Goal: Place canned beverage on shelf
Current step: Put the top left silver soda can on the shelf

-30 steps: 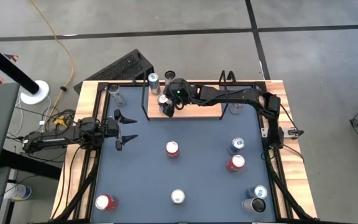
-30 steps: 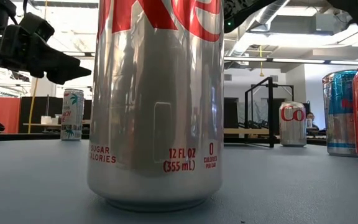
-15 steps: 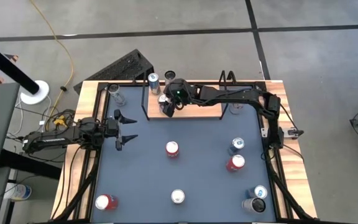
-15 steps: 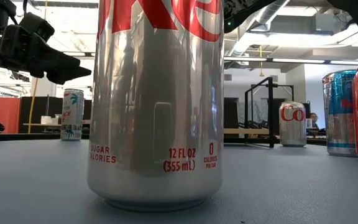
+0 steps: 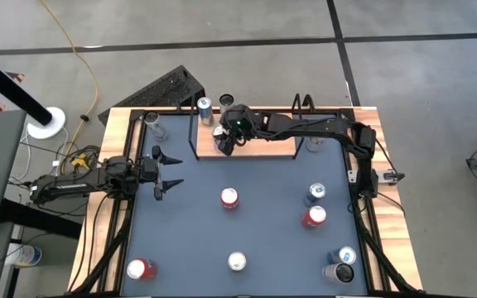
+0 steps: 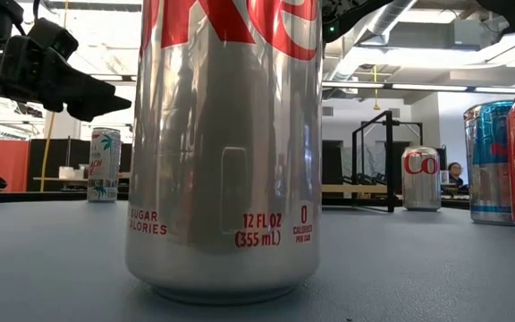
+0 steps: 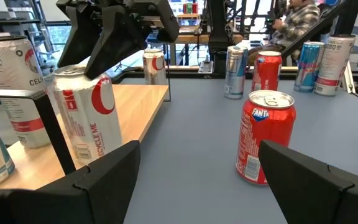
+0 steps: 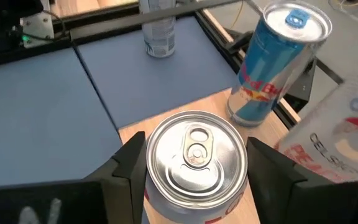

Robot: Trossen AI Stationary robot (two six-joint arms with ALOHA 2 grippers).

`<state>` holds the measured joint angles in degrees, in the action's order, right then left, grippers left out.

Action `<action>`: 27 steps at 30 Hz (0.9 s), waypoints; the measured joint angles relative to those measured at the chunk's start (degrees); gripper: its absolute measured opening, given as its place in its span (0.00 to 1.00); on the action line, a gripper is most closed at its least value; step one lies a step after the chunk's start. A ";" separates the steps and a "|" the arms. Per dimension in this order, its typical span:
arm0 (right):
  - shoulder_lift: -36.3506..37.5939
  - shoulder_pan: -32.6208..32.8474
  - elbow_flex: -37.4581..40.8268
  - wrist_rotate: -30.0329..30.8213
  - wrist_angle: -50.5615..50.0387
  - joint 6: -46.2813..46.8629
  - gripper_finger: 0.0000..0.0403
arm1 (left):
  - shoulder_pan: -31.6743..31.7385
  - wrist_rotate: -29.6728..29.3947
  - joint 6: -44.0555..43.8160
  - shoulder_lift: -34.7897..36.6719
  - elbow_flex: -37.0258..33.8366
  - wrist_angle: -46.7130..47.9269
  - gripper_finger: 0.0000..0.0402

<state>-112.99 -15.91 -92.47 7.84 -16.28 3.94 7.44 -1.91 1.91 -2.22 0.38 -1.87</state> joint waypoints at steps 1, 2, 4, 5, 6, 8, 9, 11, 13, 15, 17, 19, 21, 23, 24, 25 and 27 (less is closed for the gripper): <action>0.17 0.09 0.00 0.02 -0.40 0.11 0.50 | 0.00 0.02 0.00 0.00 0.00 -0.02 0.79; 0.63 0.08 0.00 0.09 -1.22 0.15 0.50 | 0.00 0.02 -0.01 0.00 0.00 0.00 0.79; 1.15 0.12 0.00 0.23 -3.02 0.16 0.50 | 0.00 0.01 -0.01 0.00 0.00 -0.02 0.79; 1.46 0.16 0.00 0.67 -3.62 0.27 0.50 | 0.01 0.02 -0.01 0.00 0.00 -0.02 0.79; 2.01 0.12 0.04 1.12 -4.97 0.25 0.50 | 0.00 0.00 -0.01 0.00 0.00 0.00 0.79; 2.41 0.11 0.04 1.53 -6.99 -0.45 0.50 | 0.00 0.01 0.01 -0.02 0.00 -0.01 0.79; 2.60 0.06 0.04 1.65 -7.87 -0.59 0.50 | 0.00 0.02 0.01 0.00 0.00 -0.01 0.79; 3.42 -0.46 0.04 1.65 -10.19 -0.68 0.50 | 0.00 -0.01 0.01 0.00 0.00 0.00 0.79; 3.80 -0.85 0.04 1.79 -12.05 -0.67 0.50 | 0.00 0.01 0.00 0.00 0.00 0.00 0.79; 4.27 -1.29 0.04 1.96 -13.05 -0.79 0.50 | 0.01 -0.01 0.01 0.00 0.00 0.00 0.79; 4.47 -1.64 0.06 2.31 -13.74 -1.32 0.50 | 0.00 -0.01 0.00 0.00 -0.01 0.00 0.79; 4.63 -2.11 0.09 2.55 -13.92 -2.20 0.50 | 0.00 -0.01 0.00 0.00 0.00 0.00 0.79; 5.00 -2.92 0.15 2.51 -14.74 -2.46 0.50 | 0.01 -0.01 0.01 0.00 0.00 0.00 0.79; 5.23 -3.95 0.57 2.54 -15.36 -2.46 0.50 | 0.00 0.00 0.01 0.00 0.00 0.00 0.79; 5.30 -4.55 1.10 2.57 -15.16 -2.46 0.50 | 0.01 0.00 0.01 0.00 0.00 0.00 0.79; 5.39 -5.20 1.49 2.61 -14.82 -2.45 0.50 | 0.01 0.01 0.01 0.00 0.00 -0.01 0.79; 5.72 -6.60 2.09 2.51 -15.05 -2.19 0.50 | 0.02 -0.01 0.01 0.00 0.00 0.00 0.79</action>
<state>-107.26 -22.50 -90.38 10.35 -31.33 1.75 7.46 -1.91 1.91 -2.22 0.38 -1.87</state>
